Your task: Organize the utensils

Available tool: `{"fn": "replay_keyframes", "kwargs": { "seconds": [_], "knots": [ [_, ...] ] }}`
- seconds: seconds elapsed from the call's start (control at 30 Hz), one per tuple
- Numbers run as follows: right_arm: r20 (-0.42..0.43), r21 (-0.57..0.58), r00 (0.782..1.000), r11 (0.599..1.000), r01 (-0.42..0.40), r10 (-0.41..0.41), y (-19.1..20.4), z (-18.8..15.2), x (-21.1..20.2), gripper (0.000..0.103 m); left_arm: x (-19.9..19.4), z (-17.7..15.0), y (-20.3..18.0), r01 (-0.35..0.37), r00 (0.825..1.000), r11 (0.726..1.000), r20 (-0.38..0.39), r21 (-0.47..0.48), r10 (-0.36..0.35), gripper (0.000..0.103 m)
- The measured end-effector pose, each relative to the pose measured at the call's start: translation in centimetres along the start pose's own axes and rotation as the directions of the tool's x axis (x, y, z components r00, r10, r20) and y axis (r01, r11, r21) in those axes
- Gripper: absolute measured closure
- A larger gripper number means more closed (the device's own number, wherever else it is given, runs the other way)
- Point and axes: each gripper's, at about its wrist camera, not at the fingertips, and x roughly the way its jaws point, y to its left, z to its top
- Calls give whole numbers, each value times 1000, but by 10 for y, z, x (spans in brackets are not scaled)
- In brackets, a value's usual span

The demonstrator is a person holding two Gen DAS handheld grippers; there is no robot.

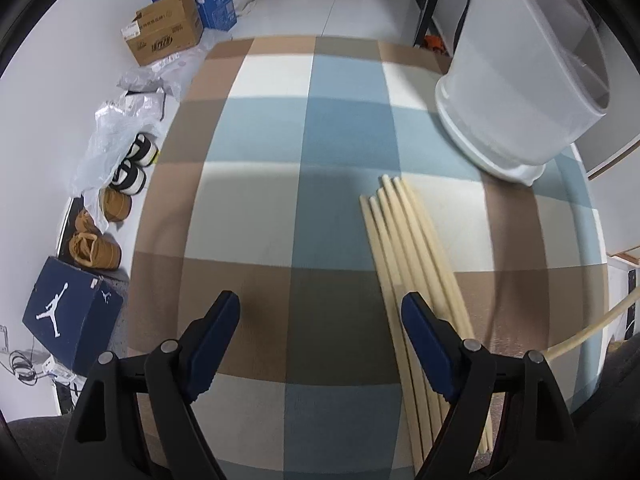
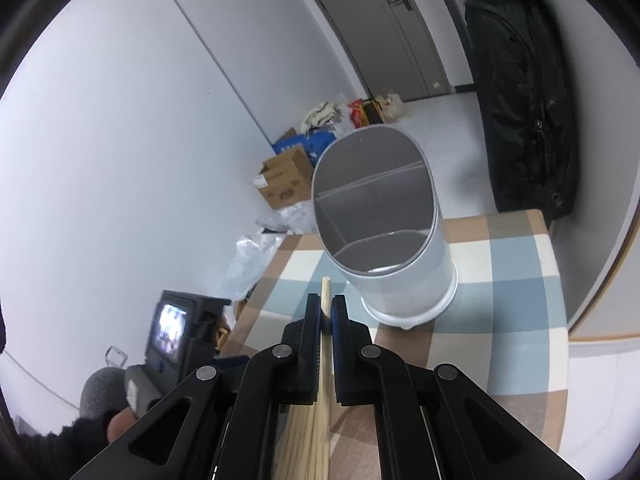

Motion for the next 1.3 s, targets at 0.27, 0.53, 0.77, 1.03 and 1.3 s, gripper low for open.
{"fn": "replay_keyframes", "kwargs": {
  "seconds": [0.27,0.53,0.77,1.03,1.3],
  "knots": [
    [30,38,999,999,-38,37,-15,-1,-13,99,6,6,1,8,1000,999,4,-47,-8,23],
    [48,53,997,996,-66,64,-21,-1,-20,99,8,15,1,-2,1000,998,8,-67,2,23],
    [64,64,995,995,-76,72,-26,0,-29,99,8,12,5,-5,1000,997,5,-71,5,23],
    [74,64,994,994,-87,83,-27,2,-31,99,8,9,1,-48,999,998,3,-37,48,24],
    [73,54,994,995,-86,82,-25,2,-31,99,7,21,-5,-38,999,999,20,-35,39,61]
  ]
}}
